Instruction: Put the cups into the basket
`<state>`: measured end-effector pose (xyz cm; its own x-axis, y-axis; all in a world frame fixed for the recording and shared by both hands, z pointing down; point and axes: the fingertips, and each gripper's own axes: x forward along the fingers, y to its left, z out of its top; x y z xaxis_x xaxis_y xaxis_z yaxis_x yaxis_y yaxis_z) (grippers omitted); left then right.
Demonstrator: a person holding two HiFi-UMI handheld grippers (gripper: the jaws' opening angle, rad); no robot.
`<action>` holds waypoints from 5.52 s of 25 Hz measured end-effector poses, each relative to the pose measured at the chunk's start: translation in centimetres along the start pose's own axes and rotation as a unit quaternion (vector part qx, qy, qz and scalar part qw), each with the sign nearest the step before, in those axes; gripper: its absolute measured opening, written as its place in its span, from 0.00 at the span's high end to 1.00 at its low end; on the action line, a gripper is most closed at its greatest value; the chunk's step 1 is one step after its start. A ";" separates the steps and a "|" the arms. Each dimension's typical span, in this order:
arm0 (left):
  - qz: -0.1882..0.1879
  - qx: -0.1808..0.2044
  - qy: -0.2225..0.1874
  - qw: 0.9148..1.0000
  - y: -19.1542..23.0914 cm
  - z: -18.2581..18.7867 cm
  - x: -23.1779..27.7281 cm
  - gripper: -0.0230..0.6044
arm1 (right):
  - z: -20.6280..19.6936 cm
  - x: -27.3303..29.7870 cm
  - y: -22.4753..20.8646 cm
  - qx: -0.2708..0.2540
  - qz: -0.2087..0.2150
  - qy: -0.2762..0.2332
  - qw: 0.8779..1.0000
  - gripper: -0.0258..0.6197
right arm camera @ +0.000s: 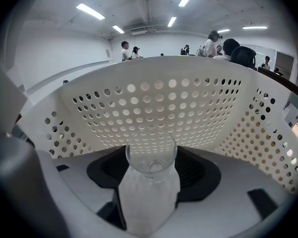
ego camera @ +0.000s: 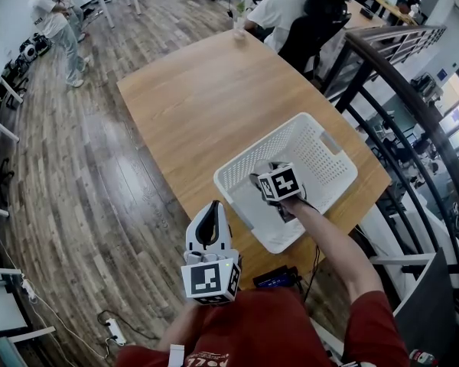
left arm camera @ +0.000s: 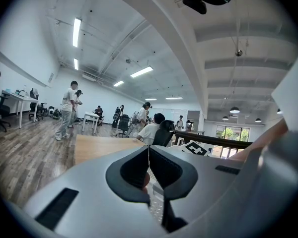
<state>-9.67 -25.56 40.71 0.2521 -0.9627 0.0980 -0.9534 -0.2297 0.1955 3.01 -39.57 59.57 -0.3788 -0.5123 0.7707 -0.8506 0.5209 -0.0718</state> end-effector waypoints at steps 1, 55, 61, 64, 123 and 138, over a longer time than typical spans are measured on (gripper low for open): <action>0.000 0.001 0.000 1.000 0.0 0.0 0.0 0.95 | 0.0 0.0 0.0 0.000 0.000 -0.001 1.000 0.52; -0.002 0.007 0.001 1.000 -0.3 -0.3 0.2 0.95 | 2.8 -3.4 -0.5 0.032 -0.008 -0.079 0.996 0.41; -0.002 0.006 0.002 1.000 -0.5 -0.3 0.3 0.95 | 4.2 -5.4 0.1 0.050 0.002 -0.117 0.992 0.41; -0.004 0.008 0.002 1.000 -0.6 -0.3 0.4 0.95 | 5.1 -6.7 0.7 0.049 0.005 -0.142 0.989 0.41; -0.022 0.018 -0.009 1.000 -2.5 0.9 1.3 0.95 | 4.6 -26.7 6.2 0.021 -0.082 -0.439 0.895 0.74; -0.034 0.019 -0.007 0.999 -3.7 0.4 1.1 0.95 | 2.5 -26.9 5.8 0.016 -0.102 -0.431 0.897 0.83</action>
<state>-5.91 -25.81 39.69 0.3143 -0.9466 0.0721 -0.9399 -0.2997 0.1636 7.35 -24.42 36.83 -0.3441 -0.9389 -0.0042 -0.9388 0.3442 -0.0141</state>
